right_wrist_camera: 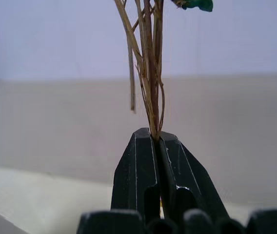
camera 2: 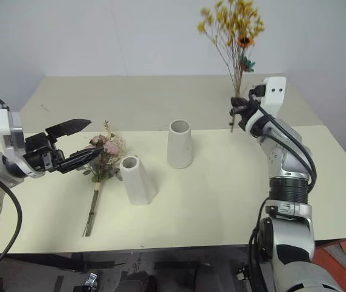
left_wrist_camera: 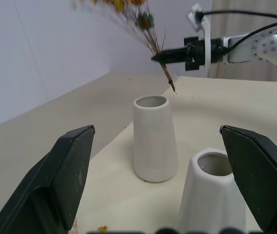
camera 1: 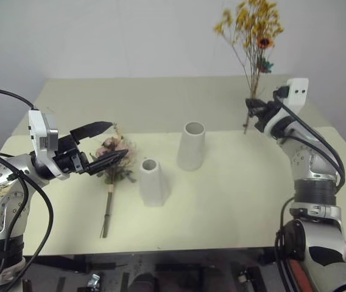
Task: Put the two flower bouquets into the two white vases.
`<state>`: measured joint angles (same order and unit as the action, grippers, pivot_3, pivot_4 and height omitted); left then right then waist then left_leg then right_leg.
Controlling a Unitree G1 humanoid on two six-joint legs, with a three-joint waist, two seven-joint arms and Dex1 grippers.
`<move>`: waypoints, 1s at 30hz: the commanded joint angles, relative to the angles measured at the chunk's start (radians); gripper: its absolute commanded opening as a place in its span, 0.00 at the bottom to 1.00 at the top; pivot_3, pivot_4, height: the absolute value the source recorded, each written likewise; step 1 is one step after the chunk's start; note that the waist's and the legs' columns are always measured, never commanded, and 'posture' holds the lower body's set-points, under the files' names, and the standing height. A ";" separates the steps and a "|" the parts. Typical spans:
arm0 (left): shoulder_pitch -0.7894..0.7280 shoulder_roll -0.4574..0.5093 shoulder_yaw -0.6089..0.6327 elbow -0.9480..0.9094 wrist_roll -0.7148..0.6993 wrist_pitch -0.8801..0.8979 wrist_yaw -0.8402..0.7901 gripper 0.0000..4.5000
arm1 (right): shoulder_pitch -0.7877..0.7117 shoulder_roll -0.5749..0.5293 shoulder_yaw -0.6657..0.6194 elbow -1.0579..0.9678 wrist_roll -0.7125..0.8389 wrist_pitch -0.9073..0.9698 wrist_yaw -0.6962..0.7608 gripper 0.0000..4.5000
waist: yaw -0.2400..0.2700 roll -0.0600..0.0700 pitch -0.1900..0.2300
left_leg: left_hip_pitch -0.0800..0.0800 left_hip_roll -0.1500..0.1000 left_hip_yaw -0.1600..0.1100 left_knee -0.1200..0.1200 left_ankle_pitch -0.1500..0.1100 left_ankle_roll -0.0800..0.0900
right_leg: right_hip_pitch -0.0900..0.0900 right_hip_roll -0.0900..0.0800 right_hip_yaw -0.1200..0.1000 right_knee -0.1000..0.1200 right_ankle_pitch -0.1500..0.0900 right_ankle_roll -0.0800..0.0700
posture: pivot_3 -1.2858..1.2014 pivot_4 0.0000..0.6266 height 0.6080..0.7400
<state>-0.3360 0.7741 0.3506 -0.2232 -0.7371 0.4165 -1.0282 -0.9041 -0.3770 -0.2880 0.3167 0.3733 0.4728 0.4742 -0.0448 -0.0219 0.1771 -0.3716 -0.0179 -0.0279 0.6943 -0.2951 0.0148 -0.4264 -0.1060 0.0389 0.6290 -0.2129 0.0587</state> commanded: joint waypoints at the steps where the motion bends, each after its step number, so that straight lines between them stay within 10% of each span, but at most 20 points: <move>1: 0.000 0.011 0.028 -0.027 -0.013 -0.008 0.005 1.00 | -0.037 0.034 0.010 -0.063 0.051 -0.117 0.076 0.01 | -0.004 0.000 0.000 | 0.000 0.000 0.000 0.000 0.000 0.000 | 0.000 0.000 0.000 0.000 0.000 0.000 | 0.52 0.24 1.00; 30: 0.022 0.052 0.034 -0.045 -0.030 0.017 0.013 1.00 | 0.056 0.196 0.193 -0.100 0.048 -0.306 0.231 0.01 | -0.002 0.001 0.001 | 0.000 0.000 0.000 -0.001 0.000 -0.001 | -0.001 0.000 0.000 0.001 0.000 0.000 | 0.52 0.24 1.00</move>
<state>-0.3084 0.8118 0.3583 -0.2361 -0.7491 0.4360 -1.0180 -0.8424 -0.1814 -0.0908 0.2363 0.4286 0.2126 0.6994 -0.0468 -0.0210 0.1776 -0.3711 -0.0177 -0.0284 0.6934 -0.2948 0.0143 -0.4278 -0.1056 0.0391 0.6297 -0.2128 0.0586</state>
